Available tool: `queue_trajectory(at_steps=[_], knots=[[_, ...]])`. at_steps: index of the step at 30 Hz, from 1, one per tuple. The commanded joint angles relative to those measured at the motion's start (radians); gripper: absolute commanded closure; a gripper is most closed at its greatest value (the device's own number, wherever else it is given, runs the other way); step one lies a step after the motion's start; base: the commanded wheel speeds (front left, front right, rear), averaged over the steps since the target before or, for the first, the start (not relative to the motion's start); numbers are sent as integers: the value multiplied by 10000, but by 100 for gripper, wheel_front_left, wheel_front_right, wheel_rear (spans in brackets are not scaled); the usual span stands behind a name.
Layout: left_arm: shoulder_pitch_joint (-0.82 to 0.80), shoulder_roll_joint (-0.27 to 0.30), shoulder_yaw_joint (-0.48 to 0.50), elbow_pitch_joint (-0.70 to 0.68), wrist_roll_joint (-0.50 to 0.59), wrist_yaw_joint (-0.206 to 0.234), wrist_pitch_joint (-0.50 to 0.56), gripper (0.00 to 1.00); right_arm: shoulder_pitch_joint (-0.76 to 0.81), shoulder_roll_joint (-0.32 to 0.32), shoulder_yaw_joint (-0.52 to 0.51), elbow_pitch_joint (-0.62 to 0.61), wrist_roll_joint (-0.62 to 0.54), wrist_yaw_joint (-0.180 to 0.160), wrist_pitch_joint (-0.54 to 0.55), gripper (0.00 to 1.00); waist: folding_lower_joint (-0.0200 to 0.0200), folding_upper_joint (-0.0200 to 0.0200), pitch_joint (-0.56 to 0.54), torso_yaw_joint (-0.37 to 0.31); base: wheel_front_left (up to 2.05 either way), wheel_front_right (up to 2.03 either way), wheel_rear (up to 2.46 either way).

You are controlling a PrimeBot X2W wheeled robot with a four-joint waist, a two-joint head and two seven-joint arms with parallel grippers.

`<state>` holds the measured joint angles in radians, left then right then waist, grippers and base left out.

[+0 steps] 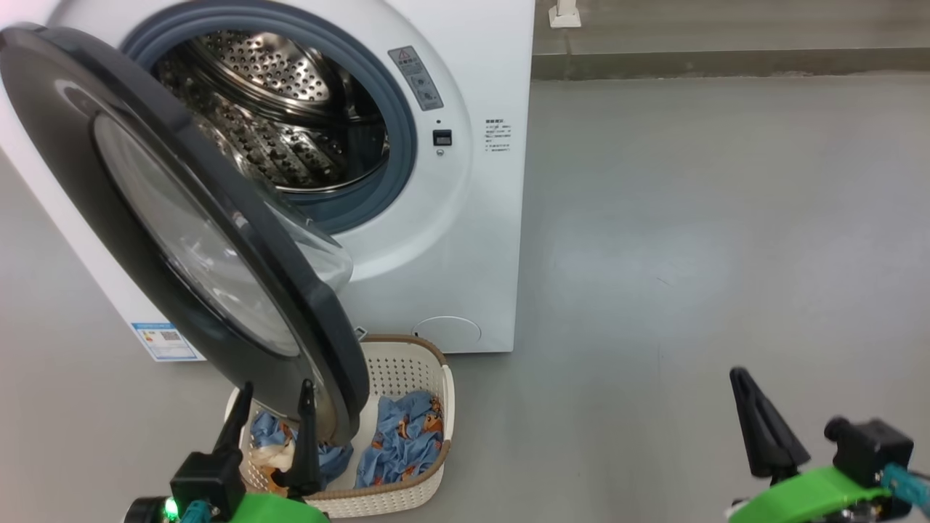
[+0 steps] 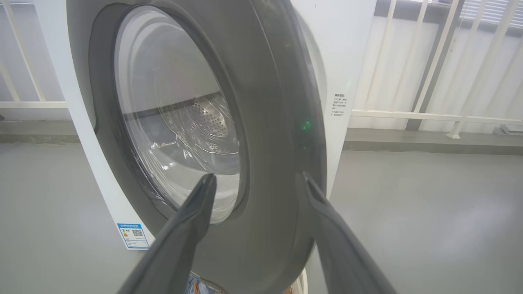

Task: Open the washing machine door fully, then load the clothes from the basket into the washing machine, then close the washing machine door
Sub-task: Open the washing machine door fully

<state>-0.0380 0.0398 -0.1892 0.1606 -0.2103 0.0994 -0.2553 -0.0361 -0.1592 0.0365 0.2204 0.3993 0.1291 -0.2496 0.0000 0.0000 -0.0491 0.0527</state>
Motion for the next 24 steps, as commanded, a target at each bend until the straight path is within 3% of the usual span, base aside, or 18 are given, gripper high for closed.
queue_trajectory(at_steps=[1,2,3,4,5,24], knots=[[-172,104,361,-302,54,-34,-65,0,32,7,59,-367,-233,16,-121,100,0,0,2,-36,0,0,0],[-155,104,370,-304,49,-33,-65,0,140,95,-37,-443,-360,16,-121,100,0,0,7,-53,0,0,0],[-142,104,376,-302,43,-37,-65,0,210,174,-137,-562,-491,16,-121,68,0,0,12,-68,0,0,0],[-131,104,379,-296,39,-44,-65,0,274,229,-204,-673,-619,16,-121,49,0,0,16,-79,0,0,0],[-120,104,378,-287,33,-49,-65,0,334,264,-266,-777,-785,16,-121,0,0,0,22,-91,0,0,0],[-121,104,306,-66,-124,-43,-65,0,460,563,-282,-795,-1232,16,-121,0,0,0,61,-125,0,0,0]])
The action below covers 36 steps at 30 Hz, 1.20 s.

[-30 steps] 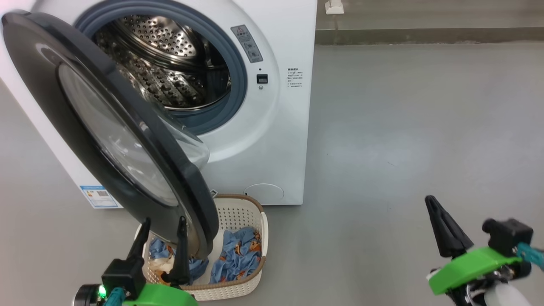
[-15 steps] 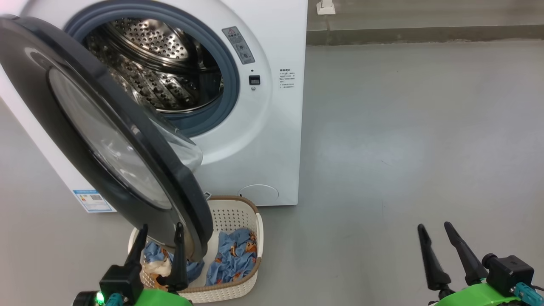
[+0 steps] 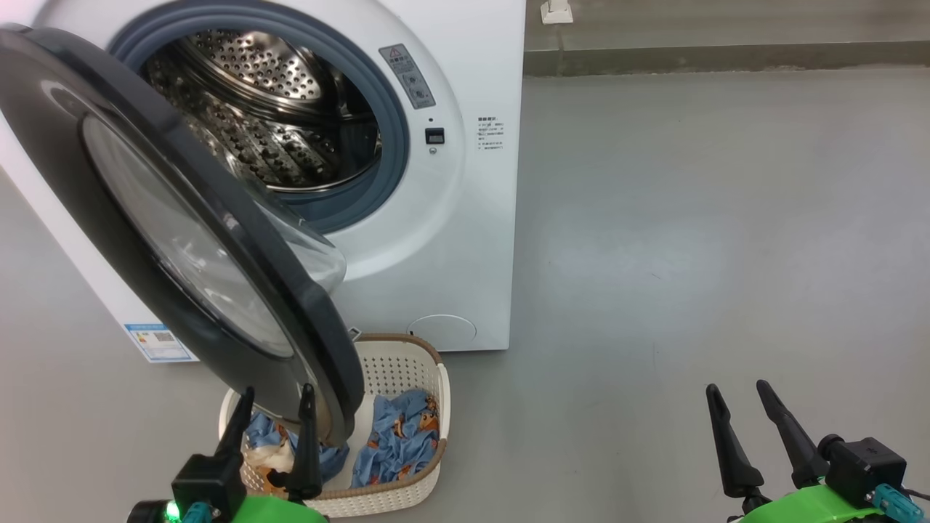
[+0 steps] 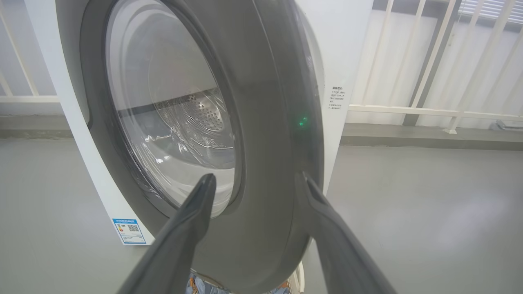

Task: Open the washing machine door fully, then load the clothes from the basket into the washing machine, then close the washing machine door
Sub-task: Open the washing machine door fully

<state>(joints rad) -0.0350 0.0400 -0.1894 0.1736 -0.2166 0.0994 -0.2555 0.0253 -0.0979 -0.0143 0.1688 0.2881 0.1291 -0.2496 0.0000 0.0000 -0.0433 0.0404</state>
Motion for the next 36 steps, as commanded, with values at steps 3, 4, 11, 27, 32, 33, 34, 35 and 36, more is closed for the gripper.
queue_trajectory(at_steps=[3,4,11,27,32,33,34,35,36], knots=[[-159,102,313,-213,-63,-38,-63,0,-163,-43,230,-297,-161,16,-121,0,0,0,11,-16,0,0,0],[-159,102,317,-215,-63,-37,-63,0,-167,-44,229,-303,-171,16,-121,0,0,0,15,-22,0,0,0],[-148,102,286,-220,-72,-38,-63,0,-179,6,178,-322,-62,16,-121,0,0,0,31,-40,0,0,0],[-142,102,263,-194,-83,-57,-63,0,-201,50,160,-318,79,16,-122,0,0,0,-27,-38,0,0,0],[-125,102,247,-221,-106,-1,-63,0,-219,38,154,-285,145,16,-122,0,0,0,-52,-37,0,0,0],[-119,102,248,-227,-108,6,-63,0,-221,35,154,-274,150,16,-122,0,0,0,-58,-40,0,0,0],[-112,102,251,-233,-108,10,-63,0,-222,35,155,-266,152,16,-122,0,0,0,-64,-42,0,0,0],[-105,102,253,-239,-108,15,-63,0,-221,37,158,-260,153,16,-122,0,0,0,-69,-44,0,0,0],[-99,102,254,-245,-108,17,-63,0,-221,38,163,-255,154,16,-122,0,0,0,-73,-46,0,0,0]])
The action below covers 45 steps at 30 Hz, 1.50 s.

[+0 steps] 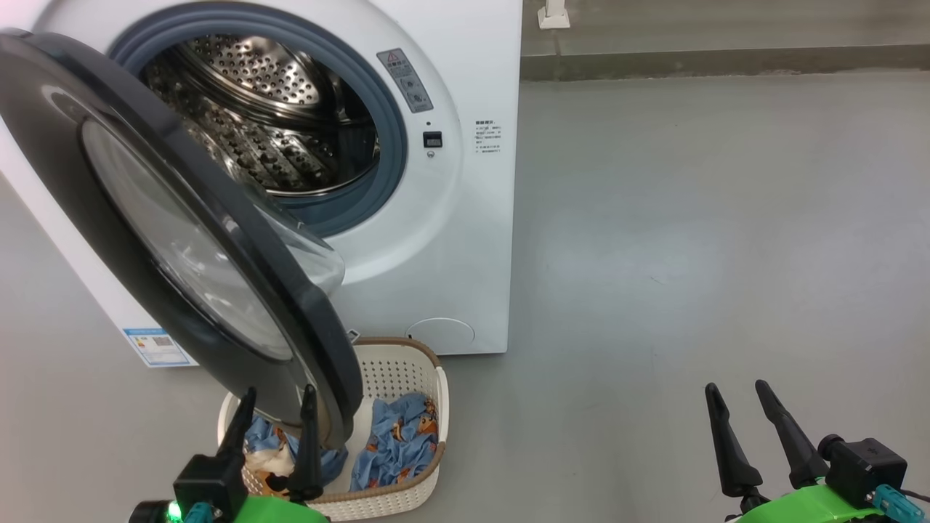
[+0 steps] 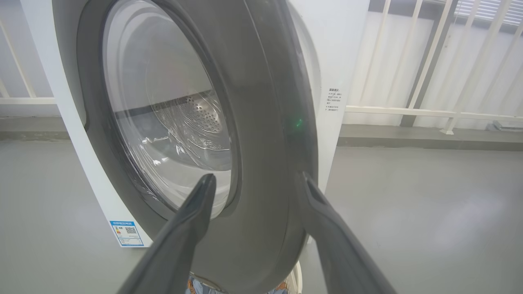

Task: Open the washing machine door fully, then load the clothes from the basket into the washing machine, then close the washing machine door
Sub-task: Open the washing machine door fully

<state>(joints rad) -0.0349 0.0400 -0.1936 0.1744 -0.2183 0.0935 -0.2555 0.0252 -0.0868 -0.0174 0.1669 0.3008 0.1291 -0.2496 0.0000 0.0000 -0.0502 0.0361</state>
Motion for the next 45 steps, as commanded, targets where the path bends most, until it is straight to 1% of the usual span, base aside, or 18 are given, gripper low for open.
queue_trajectory(at_steps=[1,9,10,11,12,13,25,34,45], knots=[[-95,102,296,-258,-90,77,-63,0,-222,-72,200,-229,30,16,-122,0,0,0,-11,-6,0,0,0],[-69,102,324,-286,-105,44,-63,0,-237,-46,243,-206,23,16,-122,0,0,0,-23,-36,0,0,0],[-67,102,331,-292,-116,35,-63,9,-237,-39,244,-206,23,16,-122,0,0,0,-23,-38,0,0,0],[-66,102,337,-299,-128,25,-63,46,-237,-34,245,-205,22,16,-122,0,0,0,-22,-39,0,0,0],[-64,102,343,-304,-143,11,-63,75,-237,-30,245,-204,24,16,-122,0,0,0,-22,-39,0,0,0],[-62,102,348,-311,-154,-3,-63,100,-237,-27,245,-201,24,16,-122,0,0,0,-22,-39,0,0,0],[-67,102,520,-547,-121,-85,-63,100,-225,-9,270,-165,40,16,-122,0,0,0,2,-6,0,0,0],[-355,102,1125,-1386,147,-190,-63,100,-264,46,277,-149,47,16,-122,0,0,0,38,7,0,0,0],[-1254,102,1673,-2644,776,-536,-63,100,-316,97,327,-58,67,16,-122,0,0,0,69,-36,0,0,0]])
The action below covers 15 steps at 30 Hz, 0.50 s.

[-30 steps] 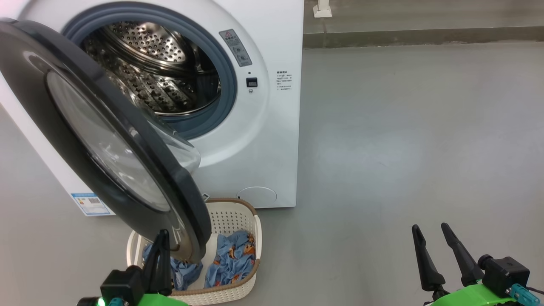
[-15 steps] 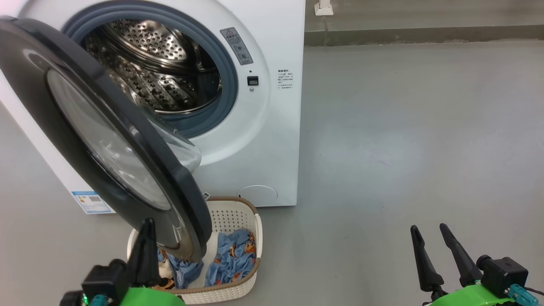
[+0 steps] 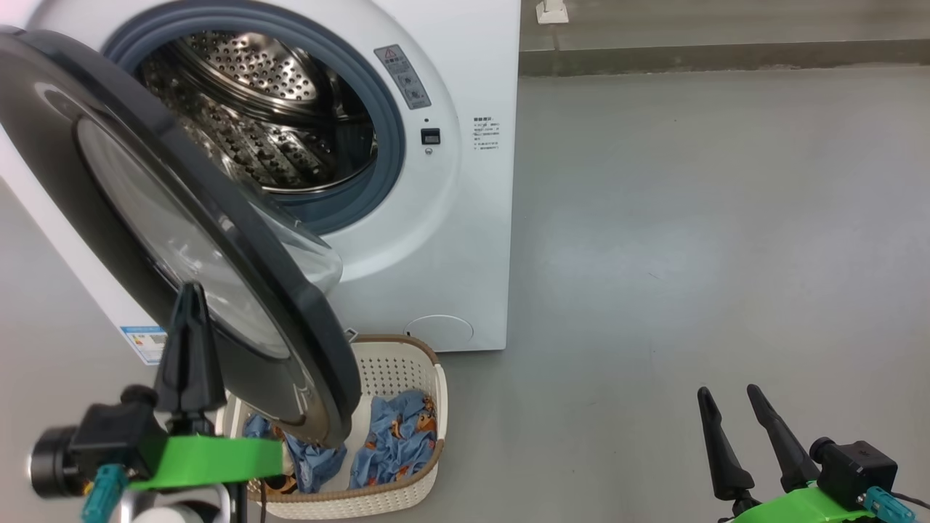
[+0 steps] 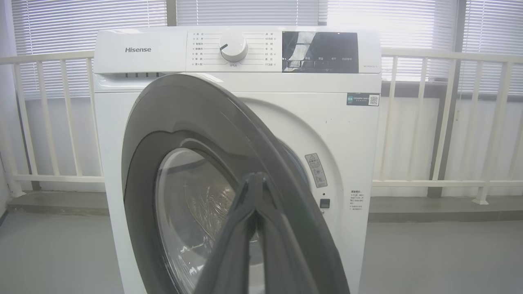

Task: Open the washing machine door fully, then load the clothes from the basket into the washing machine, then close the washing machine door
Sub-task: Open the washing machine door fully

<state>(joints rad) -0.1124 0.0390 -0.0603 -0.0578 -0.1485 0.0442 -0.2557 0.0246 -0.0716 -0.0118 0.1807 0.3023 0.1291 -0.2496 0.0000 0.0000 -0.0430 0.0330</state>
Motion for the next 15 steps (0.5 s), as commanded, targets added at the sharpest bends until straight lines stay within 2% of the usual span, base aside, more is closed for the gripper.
queue_trajectory(at_steps=[1,8,15], knots=[[-577,112,335,-441,113,-64,-61,100,-320,-54,277,-179,51,16,-122,0,0,0,-3,-15,0,0,0],[-1232,112,155,-965,175,-269,-61,100,-380,-55,347,-83,43,16,-122,0,0,0,-36,-99,0,0,0],[-1561,112,-463,-726,104,-426,-61,100,-406,-140,408,-41,31,16,-122,0,0,0,-75,-176,0,0,0]])
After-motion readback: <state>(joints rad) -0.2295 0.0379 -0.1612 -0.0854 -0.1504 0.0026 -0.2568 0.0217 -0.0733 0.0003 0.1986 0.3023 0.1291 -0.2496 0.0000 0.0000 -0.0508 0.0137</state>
